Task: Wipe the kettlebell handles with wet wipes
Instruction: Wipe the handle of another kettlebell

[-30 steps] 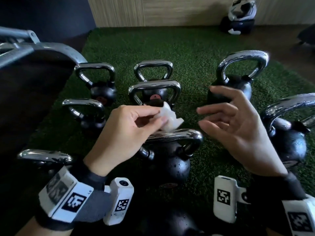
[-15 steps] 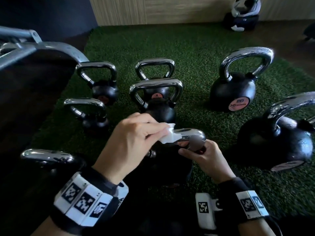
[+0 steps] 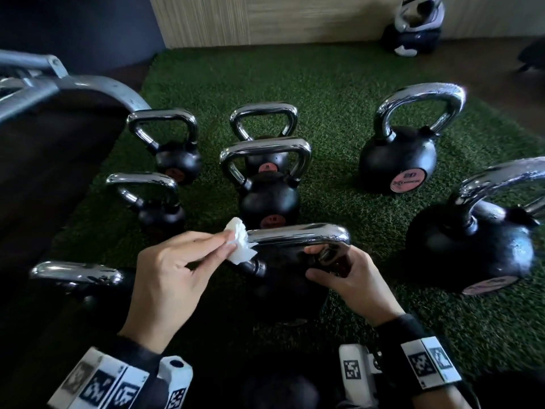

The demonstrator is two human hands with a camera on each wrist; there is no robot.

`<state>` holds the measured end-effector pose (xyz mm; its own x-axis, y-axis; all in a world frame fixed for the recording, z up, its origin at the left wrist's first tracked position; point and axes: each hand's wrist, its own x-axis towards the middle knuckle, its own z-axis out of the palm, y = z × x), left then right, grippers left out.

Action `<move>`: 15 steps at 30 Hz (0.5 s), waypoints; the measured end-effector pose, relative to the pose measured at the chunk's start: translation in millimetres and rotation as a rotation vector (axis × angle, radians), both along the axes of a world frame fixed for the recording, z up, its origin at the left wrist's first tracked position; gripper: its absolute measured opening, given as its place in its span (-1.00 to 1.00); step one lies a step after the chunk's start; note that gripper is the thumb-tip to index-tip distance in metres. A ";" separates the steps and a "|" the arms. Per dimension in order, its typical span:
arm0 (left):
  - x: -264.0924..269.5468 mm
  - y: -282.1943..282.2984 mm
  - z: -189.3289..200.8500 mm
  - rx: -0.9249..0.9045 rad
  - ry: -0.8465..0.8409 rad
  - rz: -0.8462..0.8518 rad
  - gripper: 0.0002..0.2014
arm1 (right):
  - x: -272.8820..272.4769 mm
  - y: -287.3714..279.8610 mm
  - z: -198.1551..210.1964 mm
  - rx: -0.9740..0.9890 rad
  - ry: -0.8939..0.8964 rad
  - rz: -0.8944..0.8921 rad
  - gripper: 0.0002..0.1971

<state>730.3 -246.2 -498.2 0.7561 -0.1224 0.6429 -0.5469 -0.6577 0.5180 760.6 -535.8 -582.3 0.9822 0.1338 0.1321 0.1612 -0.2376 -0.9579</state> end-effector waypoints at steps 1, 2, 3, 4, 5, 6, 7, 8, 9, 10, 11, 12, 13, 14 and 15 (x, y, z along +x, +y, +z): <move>-1.0 1.1 -2.3 -0.049 0.036 -0.002 -0.76 | -0.1 0.3 0.4 -0.008 0.000 -0.002 -0.65; -2.3 4.1 -6.3 -0.138 0.112 -0.002 -0.73 | -0.3 0.6 0.4 -0.012 -0.002 -0.005 -0.65; -3.2 7.3 -11.6 -0.257 0.217 0.004 -0.72 | -0.4 0.6 0.4 -0.009 0.001 -0.006 -0.65; -4.6 10.4 -17.3 -0.377 0.332 0.015 -0.72 | -0.5 0.6 0.5 -0.002 0.005 -0.003 -0.66; -5.9 12.7 -23.6 -0.470 0.427 0.020 -0.71 | -0.3 0.9 0.8 0.002 0.005 0.000 -0.66; -6.8 14.3 -29.5 -0.534 0.486 0.016 -0.70 | 0.1 0.8 -0.1 0.003 0.001 0.002 -0.66; -6.6 15.8 -34.6 -0.576 0.522 0.009 -0.68 | 0.3 0.5 -0.6 0.005 0.000 0.002 -0.66; -5.7 15.5 -36.3 -0.621 0.552 0.000 -0.67 | 0.4 0.6 -0.9 0.009 0.004 0.003 -0.66; -4.0 15.9 -36.8 -0.664 0.574 -0.013 -0.67 | 0.4 0.6 -1.0 0.013 0.008 0.003 -0.66; -2.1 16.5 -36.8 -0.696 0.598 -0.032 -0.68 | 0.4 0.6 -1.3 0.018 0.009 0.002 -0.66; 0.2 17.7 -37.5 -0.709 0.626 -0.048 -0.69 | 0.4 0.5 -1.6 0.028 0.013 0.001 -0.66; 2.3 18.7 -38.3 -0.711 0.661 -0.063 -0.71 | 0.4 0.3 -1.9 0.045 0.019 0.001 -0.66; 4.4 19.8 -41.2 -0.698 0.691 -0.074 -0.75 | 0.5 0.4 -2.1 0.061 0.026 0.001 -0.66; 4.5 20.1 -43.9 -0.683 0.720 -0.092 -0.79 | 0.0 0.4 -1.8 0.067 0.032 -0.001 -0.66; 3.8 18.6 -47.0 -0.651 0.744 -0.107 -0.79 | -0.2 0.5 -1.6 0.065 0.035 -0.004 -0.66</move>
